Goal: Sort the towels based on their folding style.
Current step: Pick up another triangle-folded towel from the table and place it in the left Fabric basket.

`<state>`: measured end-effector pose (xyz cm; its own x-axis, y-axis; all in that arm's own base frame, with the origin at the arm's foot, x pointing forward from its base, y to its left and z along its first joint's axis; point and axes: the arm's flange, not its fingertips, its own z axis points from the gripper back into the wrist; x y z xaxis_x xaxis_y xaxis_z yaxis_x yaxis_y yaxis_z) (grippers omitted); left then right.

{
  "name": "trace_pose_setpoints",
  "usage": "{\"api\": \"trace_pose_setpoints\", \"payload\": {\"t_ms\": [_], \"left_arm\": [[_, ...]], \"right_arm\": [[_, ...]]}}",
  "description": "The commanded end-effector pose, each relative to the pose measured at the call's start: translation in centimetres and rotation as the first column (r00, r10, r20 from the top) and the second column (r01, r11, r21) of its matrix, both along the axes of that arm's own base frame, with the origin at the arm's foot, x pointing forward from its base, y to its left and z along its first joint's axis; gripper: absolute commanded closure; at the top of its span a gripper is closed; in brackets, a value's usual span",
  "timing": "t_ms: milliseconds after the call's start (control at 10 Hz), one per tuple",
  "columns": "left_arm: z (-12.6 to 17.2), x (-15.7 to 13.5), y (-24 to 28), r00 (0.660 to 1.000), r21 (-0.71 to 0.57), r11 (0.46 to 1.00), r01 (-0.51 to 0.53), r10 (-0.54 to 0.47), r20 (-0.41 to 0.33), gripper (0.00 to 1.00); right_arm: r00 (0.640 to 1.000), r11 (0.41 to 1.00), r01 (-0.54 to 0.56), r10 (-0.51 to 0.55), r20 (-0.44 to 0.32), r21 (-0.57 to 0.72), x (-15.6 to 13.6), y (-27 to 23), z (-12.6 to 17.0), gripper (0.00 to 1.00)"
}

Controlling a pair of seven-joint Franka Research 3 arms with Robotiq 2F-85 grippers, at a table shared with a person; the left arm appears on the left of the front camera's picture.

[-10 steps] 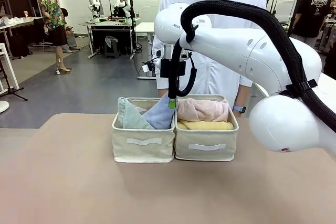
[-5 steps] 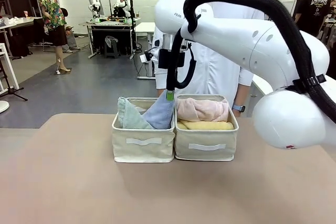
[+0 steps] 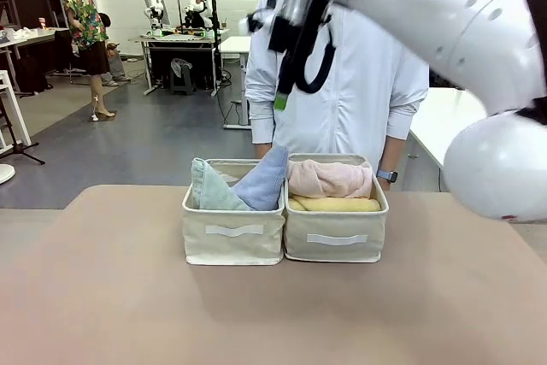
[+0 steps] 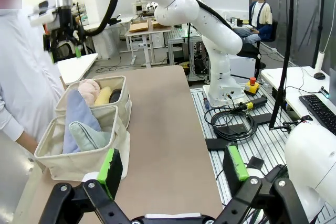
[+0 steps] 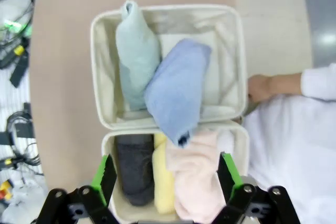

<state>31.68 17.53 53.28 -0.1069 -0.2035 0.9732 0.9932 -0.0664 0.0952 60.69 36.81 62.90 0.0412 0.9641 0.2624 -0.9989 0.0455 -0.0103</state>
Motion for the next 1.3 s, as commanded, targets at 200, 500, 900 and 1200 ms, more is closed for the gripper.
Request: {"api": "trace_pose_setpoints", "payload": {"t_ms": [200, 500, 900, 1200], "left_arm": [[0.1, -0.2, 0.0, 1.000, -0.021, 1.000, -0.002, 0.003, 0.028, 0.00], [0.1, -0.2, 0.0, 1.000, -0.021, 1.000, -0.002, 0.003, 0.028, 0.00], [0.1, -0.2, 0.0, 1.000, -0.021, 1.000, -0.002, 0.003, 0.028, 0.00], [0.1, -0.2, 0.0, 1.000, -0.021, 1.000, -0.002, 0.003, 0.028, 0.00]], "right_arm": [[0.981, 0.997, 0.075, -0.074, -0.178, 0.003, -9.4, -15.0, -4.0, 0.00], [0.969, 0.991, 0.119, -0.130, -0.210, -0.062, -12.8, -19.3, -5.2, 0.00], [0.965, 0.991, 0.115, -0.129, -0.228, -0.074, -0.1, -16.0, 3.9, 0.00], [0.965, 0.991, 0.115, -0.129, -0.228, -0.074, -0.1, -16.0, 3.9, 0.00]]}}
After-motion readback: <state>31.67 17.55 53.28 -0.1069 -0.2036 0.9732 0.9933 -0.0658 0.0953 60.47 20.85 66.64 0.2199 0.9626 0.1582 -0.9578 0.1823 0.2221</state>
